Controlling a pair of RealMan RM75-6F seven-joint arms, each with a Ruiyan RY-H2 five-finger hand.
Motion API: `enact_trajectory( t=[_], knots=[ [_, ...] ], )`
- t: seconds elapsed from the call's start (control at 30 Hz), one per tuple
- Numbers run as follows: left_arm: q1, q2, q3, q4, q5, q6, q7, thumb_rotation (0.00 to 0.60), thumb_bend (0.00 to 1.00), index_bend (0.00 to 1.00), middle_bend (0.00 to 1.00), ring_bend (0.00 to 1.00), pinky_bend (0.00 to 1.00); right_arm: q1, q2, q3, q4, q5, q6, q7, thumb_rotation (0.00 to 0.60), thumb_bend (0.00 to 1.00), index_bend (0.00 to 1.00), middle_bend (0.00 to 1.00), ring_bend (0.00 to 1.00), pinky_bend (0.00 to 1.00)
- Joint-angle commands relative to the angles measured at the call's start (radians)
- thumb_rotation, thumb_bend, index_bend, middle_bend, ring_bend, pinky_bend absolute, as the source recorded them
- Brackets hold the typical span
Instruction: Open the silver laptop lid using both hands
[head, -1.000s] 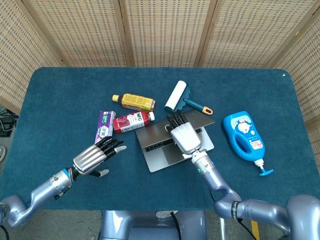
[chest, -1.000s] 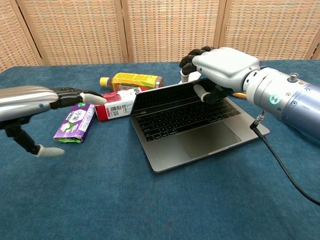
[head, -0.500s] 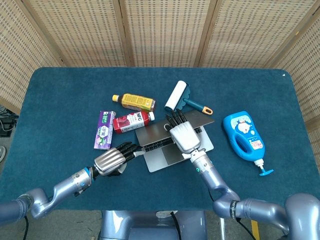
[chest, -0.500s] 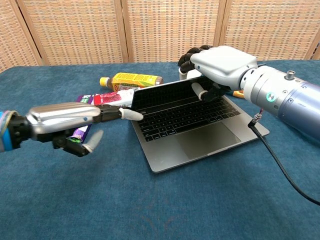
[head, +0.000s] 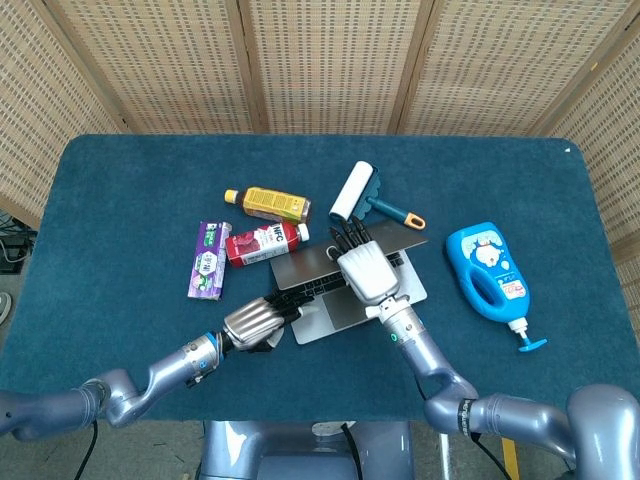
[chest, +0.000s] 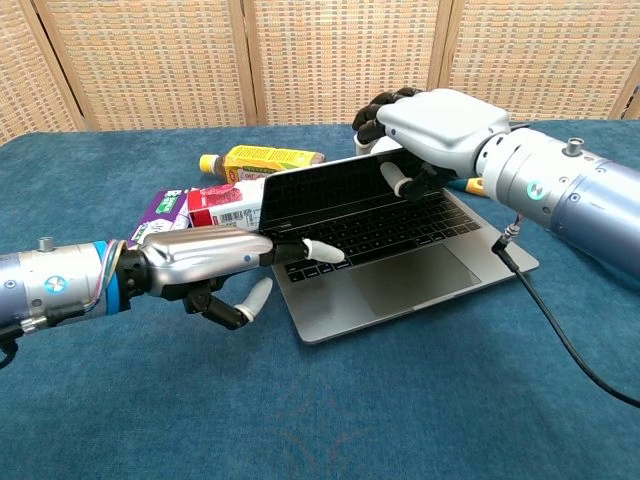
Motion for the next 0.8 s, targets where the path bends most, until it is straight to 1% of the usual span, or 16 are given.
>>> enact_trajectory(
  t=[0.03, 0.2, 0.37, 0.6, 0.8],
  knots=[
    [-0.013, -0.021, -0.008, 0.013, -0.018, -0.009, -0.002, 0.6, 0.86, 0.02, 0.0, 0.01, 0.02, 0.008, 0.006, -0.001, 0.022, -0.016, 0.004, 0.002, 0.6, 0.84, 0.46, 0.22, 0.07, 0.02],
    [-0.03, -0.039, 0.006, 0.044, -0.028, -0.026, -0.021, 0.6, 0.87, 0.03, 0.0, 0.02, 0.03, 0.006, 0.013, 0.01, 0.019, 0.016, -0.018, 0.048, 0.6, 0.83, 0.46, 0.22, 0.07, 0.03],
    [-0.045, -0.067, 0.017, 0.084, -0.034, -0.04, -0.026, 0.6, 0.87, 0.05, 0.0, 0.03, 0.04, 0.005, 0.017, 0.006, 0.021, 0.02, -0.023, 0.069, 0.6, 0.82, 0.46, 0.22, 0.07, 0.03],
    [-0.065, -0.116, 0.034, 0.132, -0.019, -0.031, -0.048, 0.6, 0.87, 0.07, 0.0, 0.05, 0.04, 0.001, 0.023, 0.016, -0.009, 0.044, -0.027, 0.102, 0.6, 0.82, 0.46, 0.23, 0.07, 0.03],
    [-0.073, -0.146, 0.042, 0.16, -0.023, -0.032, -0.035, 0.6, 0.87, 0.08, 0.0, 0.05, 0.04, 0.004, 0.032, 0.018, -0.024, 0.054, -0.027, 0.097, 0.6, 0.81, 0.46, 0.23, 0.07, 0.03]
  ],
)
